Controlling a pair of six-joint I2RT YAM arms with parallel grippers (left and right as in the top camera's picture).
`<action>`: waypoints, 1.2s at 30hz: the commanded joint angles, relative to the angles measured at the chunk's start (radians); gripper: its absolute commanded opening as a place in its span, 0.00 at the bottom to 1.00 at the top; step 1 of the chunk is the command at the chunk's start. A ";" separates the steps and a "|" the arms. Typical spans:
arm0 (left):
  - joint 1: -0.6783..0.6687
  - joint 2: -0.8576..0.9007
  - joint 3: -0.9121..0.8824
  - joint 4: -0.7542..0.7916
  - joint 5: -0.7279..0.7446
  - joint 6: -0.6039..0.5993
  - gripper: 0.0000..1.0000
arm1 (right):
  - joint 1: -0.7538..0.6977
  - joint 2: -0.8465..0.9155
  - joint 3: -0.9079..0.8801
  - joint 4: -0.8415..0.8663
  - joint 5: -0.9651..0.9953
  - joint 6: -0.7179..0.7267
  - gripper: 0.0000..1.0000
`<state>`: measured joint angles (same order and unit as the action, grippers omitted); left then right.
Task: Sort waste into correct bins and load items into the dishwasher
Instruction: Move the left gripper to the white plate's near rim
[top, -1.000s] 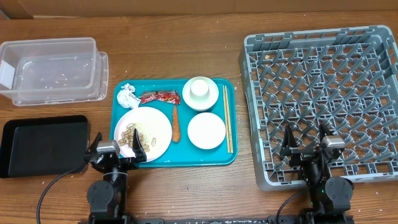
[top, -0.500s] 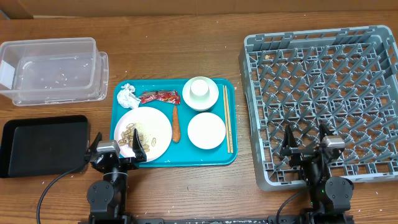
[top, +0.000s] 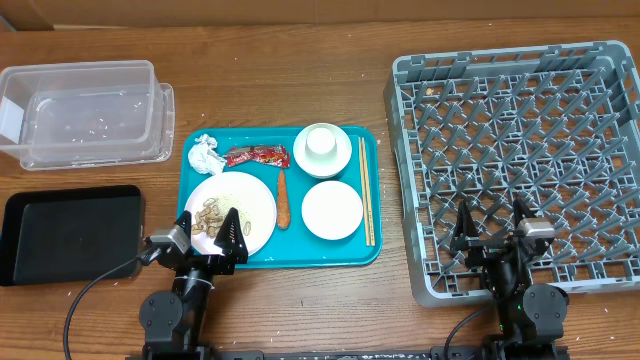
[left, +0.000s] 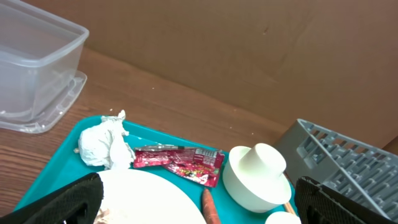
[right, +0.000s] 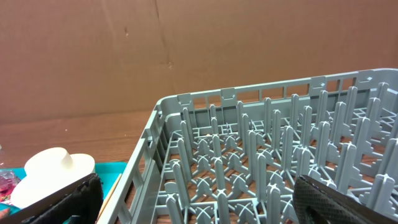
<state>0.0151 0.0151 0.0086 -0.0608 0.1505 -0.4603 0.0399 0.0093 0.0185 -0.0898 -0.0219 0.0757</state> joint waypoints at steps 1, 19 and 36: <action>0.004 -0.010 -0.003 0.001 0.028 -0.043 1.00 | -0.002 -0.006 -0.010 0.006 0.005 0.002 1.00; 0.004 0.006 0.150 -0.025 0.314 -0.095 1.00 | -0.002 -0.006 -0.010 0.006 0.005 0.002 1.00; -0.004 0.957 1.146 -0.919 0.453 0.297 1.00 | -0.002 -0.006 -0.010 0.006 0.005 0.002 1.00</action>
<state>0.0147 0.8101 0.9489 -0.8726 0.5549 -0.2817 0.0399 0.0093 0.0185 -0.0906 -0.0219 0.0753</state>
